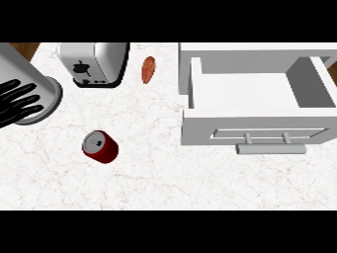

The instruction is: Pick up the can, place it into the drawer and close the drawer

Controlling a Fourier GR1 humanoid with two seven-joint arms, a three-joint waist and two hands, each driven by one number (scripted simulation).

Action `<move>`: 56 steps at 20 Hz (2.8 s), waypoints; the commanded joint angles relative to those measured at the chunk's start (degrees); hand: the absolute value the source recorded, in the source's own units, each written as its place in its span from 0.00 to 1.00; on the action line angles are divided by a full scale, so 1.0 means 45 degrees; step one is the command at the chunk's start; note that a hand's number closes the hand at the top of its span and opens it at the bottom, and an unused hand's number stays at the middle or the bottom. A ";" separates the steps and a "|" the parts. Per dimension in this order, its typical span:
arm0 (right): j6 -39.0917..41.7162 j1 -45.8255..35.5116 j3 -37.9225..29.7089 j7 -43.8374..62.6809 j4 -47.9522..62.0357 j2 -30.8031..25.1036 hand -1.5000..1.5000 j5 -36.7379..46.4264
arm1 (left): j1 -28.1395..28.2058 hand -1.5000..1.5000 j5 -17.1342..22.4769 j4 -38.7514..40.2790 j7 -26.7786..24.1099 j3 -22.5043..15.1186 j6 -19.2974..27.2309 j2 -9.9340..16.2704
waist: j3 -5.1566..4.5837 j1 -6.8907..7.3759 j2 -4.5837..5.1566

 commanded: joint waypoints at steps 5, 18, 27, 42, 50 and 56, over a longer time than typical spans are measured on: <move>0.1063 0.0833 -0.0443 -0.0920 -0.0035 0.0772 0.00 0.0237 | -0.0548 0.00 -0.2111 0.0541 0.0313 -0.0235 0.0466 -0.1917 | -0.0003 -0.0029 0.0008; 0.2065 0.0780 -0.1528 -0.0142 -0.0396 0.1029 0.00 -0.0331 | -0.0634 0.00 -0.7603 0.2449 -0.2289 0.0370 -0.0510 -0.4773 | -0.0008 -0.0015 0.0018; 0.2494 0.0357 -0.2691 0.0971 -0.0085 0.0282 0.00 -0.1958 | -0.1014 0.00 -1.1784 0.4390 -0.5493 0.0539 0.0104 -0.6200 | -0.0014 -0.0040 0.0028; 0.2778 0.0498 -0.2603 0.1493 -0.1525 0.1464 0.00 -0.1523 | -0.2214 0.00 -1.5888 1.0462 -1.1472 0.0282 0.0035 -0.5458 | -0.0029 -0.0145 0.0067; 0.2672 -0.0210 -0.3017 0.1738 -0.0764 0.0987 0.00 -0.1384 | -0.2915 0.00 -1.6620 1.2613 -1.2695 -0.0092 0.0504 -0.5826 | -0.0035 -0.0161 0.0104; 0.3526 0.0235 -0.3316 0.1367 -0.0657 0.1002 0.00 -0.1940 | -0.3982 0.00 -1.6527 1.3866 -1.2784 0.0064 -0.0089 -0.5332 | -0.0039 -0.0315 0.0119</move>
